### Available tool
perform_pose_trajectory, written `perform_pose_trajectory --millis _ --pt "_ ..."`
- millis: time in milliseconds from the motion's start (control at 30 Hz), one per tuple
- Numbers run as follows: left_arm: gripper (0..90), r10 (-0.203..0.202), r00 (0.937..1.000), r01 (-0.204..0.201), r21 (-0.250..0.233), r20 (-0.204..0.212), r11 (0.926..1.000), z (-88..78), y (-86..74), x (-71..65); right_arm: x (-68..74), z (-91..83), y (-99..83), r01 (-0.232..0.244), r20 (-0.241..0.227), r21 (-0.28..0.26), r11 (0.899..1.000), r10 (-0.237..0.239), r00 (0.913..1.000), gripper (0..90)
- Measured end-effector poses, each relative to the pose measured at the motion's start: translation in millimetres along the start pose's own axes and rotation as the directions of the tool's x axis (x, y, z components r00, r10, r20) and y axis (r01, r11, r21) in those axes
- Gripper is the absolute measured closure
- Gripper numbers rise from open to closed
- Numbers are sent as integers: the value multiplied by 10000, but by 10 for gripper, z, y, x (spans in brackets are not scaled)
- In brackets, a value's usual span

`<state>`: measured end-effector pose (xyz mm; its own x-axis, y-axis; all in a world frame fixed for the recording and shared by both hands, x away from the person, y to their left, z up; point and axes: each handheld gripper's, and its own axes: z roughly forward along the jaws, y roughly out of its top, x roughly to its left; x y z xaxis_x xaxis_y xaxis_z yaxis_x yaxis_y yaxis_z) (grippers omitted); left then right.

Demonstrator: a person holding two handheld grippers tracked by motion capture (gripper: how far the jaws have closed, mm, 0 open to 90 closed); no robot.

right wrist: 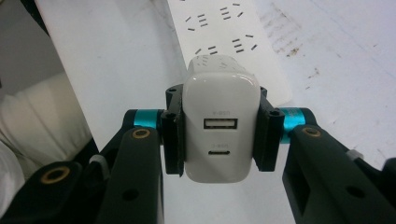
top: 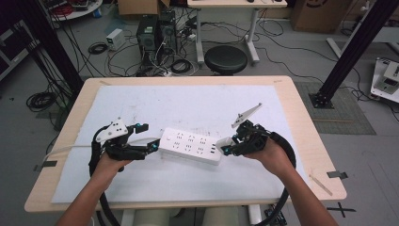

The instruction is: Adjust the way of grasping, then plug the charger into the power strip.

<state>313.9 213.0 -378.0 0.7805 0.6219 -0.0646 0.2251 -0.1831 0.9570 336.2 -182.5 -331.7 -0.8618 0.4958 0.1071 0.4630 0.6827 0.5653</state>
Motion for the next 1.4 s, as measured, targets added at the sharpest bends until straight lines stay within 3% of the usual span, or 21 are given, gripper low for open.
perform_pose_trajectory --millis 400,567,900,1100,1167,1400 --pt "227 118 9997 -115 134 -220 9998 -62 -20 34 -27 -22 197 690 87 291 9972 -693 9976 633" --pt "227 -13 9989 20 153 -464 9999 -123 -63 83 -36 17 415 1184 48 572 9913 -1189 9929 633" --pt "227 -195 9984 199 87 -527 9998 -239 -119 134 -46 215 817 2216 -231 1240 9672 -2204 9751 633" --pt "227 -300 9973 301 6 -674 9995 -304 -157 170 -84 343 878 2475 -391 1721 9535 -2445 9689 633" --pt "227 -322 9972 325 34 -672 9995 -309 -173 177 -90 383 873 2369 -366 2023 9502 -2344 9714 633" --pt "228 -426 9966 430 42 -707 9991 -313 -214 186 -138 561 867 2636 -425 2726 9253 -2622 9641 633"
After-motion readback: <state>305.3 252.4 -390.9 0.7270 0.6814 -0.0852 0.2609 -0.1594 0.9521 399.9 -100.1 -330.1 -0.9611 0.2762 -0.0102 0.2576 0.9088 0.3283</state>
